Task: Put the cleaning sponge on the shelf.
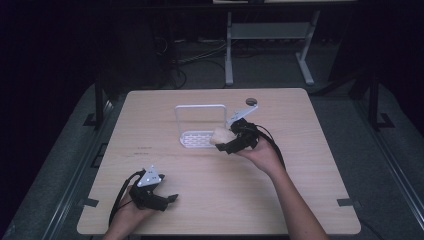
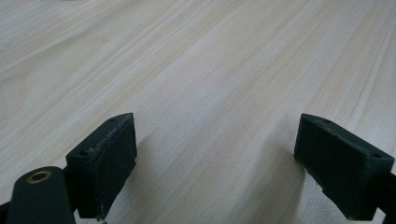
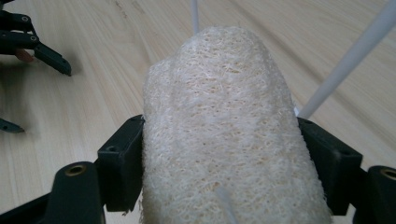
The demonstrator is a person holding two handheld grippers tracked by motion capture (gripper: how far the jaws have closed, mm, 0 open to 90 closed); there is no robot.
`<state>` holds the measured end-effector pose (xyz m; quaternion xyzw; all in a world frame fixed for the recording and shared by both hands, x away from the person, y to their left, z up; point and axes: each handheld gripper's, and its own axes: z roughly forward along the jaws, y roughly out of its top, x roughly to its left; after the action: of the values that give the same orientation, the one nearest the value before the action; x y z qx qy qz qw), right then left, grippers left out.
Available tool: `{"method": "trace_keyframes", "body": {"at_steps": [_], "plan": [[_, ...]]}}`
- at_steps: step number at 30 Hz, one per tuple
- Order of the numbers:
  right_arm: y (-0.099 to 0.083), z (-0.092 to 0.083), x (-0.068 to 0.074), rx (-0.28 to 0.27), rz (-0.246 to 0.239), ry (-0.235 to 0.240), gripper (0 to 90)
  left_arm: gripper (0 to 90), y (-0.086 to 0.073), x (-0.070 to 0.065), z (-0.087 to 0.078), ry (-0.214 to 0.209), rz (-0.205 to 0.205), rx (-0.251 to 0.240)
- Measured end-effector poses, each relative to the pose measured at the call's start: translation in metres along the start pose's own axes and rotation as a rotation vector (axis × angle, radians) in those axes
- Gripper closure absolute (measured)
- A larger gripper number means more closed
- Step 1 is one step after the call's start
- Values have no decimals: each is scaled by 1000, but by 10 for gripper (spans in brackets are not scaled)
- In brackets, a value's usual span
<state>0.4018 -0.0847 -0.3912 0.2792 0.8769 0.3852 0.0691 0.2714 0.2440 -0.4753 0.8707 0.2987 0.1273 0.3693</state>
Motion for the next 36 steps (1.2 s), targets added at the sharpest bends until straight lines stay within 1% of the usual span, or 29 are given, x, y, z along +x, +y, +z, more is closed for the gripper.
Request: {"method": "trace_keyframes", "body": {"at_steps": [6,13,14,18,23,25,34,35,36], "plan": [[6,6,2,0,-8,0,255,123,0,0,0,1,4,2],[17,15,7,-3,-15,6,255,123,0,0,0,0,3,2],[20,19,9,-1,-22,9,255,123,0,0,0,1,4,2],[23,25,12,-5,-20,12,255,123,0,0,0,0,5,3],[29,35,14,4,-29,14,255,123,0,0,0,-2,0,-2],[31,38,15,6,-27,12,255,123,0,0,0,-1,5,3],[39,56,15,12,-28,13,255,123,0,0,0,0,4,2],[40,61,15,15,-29,13,255,122,0,0,0,0,4,2],[40,61,15,15,-29,13,255,122,0,0,0,0,4,2]]}}
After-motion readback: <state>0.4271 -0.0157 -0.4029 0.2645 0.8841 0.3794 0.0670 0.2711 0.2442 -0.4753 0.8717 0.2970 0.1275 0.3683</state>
